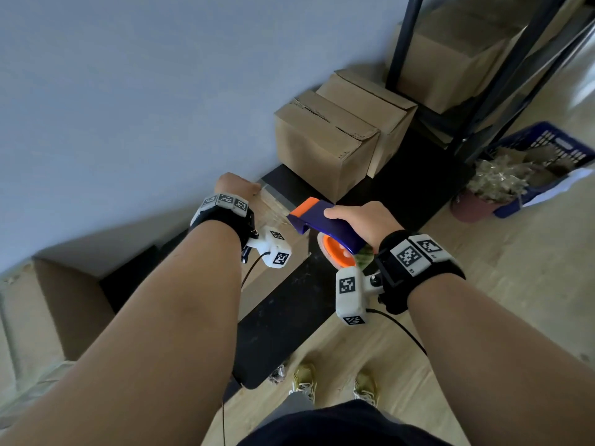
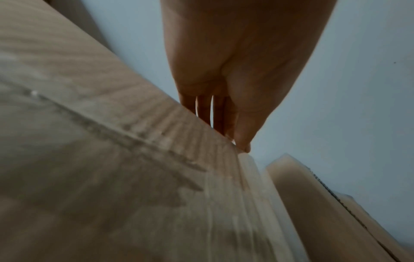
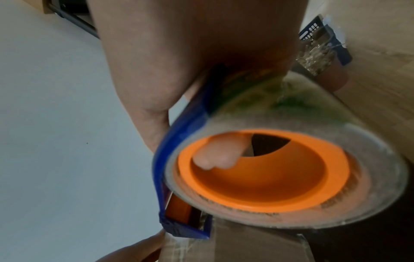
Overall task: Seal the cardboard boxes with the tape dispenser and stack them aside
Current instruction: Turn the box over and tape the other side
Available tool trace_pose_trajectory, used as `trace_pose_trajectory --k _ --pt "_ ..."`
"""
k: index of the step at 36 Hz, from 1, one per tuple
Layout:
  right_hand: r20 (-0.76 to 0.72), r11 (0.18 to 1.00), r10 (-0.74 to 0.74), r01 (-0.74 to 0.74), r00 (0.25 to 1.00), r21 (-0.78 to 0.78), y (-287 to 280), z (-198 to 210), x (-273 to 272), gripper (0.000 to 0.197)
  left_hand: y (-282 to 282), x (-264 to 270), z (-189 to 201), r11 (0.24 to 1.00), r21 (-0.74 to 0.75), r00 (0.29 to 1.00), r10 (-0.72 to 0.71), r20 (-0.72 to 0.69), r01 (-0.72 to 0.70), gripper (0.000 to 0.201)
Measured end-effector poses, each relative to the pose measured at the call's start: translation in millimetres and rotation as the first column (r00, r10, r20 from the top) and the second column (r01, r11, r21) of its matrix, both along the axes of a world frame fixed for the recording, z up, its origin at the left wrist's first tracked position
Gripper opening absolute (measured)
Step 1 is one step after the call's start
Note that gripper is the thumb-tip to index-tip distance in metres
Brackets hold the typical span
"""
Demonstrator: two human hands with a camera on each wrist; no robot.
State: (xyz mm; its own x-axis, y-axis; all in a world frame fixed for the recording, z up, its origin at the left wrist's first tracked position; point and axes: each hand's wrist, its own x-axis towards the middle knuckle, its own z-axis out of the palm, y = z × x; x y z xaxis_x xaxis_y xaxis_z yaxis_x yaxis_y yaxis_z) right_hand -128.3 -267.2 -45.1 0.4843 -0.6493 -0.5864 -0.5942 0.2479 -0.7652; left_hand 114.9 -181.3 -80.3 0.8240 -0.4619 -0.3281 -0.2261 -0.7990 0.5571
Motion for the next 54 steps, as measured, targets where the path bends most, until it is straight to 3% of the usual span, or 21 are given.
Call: trace_pose_trajectory --k 4,6,11,14,17,22,24,28,32,41,49,54 --pt "0.008 1.0 -0.003 0.003 1.0 -0.005 1 -1 1 0.038 0 -6 0 0.997 0.065 1.0 -0.031 -0.002 0.031 0.036" --pt "0.011 1.0 -0.004 0.005 1.0 -0.012 2 0 1 0.036 2 -12 0 0.982 0.159 0.994 -0.106 0.036 0.099 0.035" --pt "0.004 0.999 -0.002 0.003 1.0 -0.051 4 0 3 0.034 2 -26 -6 0.968 0.222 0.99 -0.132 0.042 0.12 0.036" --pt "0.0 0.998 0.006 -0.006 1.0 -0.064 4 -2 2 0.035 4 -29 -8 0.983 0.177 0.988 -0.082 0.131 0.058 0.04" --pt "0.011 0.998 0.007 -0.006 1.0 -0.059 4 -2 1 0.035 8 -33 -2 0.999 0.02 0.977 -0.05 0.209 0.047 0.034" --pt "-0.006 0.998 0.018 -0.018 1.0 -0.058 4 -3 5 0.042 15 -54 11 0.969 0.107 0.949 -0.239 0.205 0.221 0.032" --pt "-0.017 0.998 0.019 -0.02 1.0 -0.066 3 -4 6 0.044 20 -59 16 0.944 0.192 0.939 -0.3 0.171 0.267 0.043" --pt "-0.023 0.995 0.024 -0.026 0.999 -0.097 0 -3 5 0.051 35 -68 18 0.794 0.405 0.868 -0.497 0.003 0.453 0.111" --pt "0.01 0.999 0.023 -0.023 1.0 -0.031 0 1 3 0.047 42 -69 8 0.771 0.446 0.859 -0.512 0.009 0.454 0.132" --pt "0.063 0.998 0.061 -0.06 0.996 -0.02 -2 5 -12 0.037 41 -74 6 0.827 0.394 0.884 -0.462 0.072 0.401 0.128" --pt "0.076 0.997 0.065 -0.069 0.995 0.047 -7 -2 -30 0.041 40 -71 9 0.857 0.379 0.91 -0.408 0.079 0.351 0.127" --pt "0.043 0.995 0.095 -0.094 0.995 -0.023 -9 -9 -30 0.039 39 -71 10 0.85 0.391 0.908 -0.411 0.075 0.352 0.127"
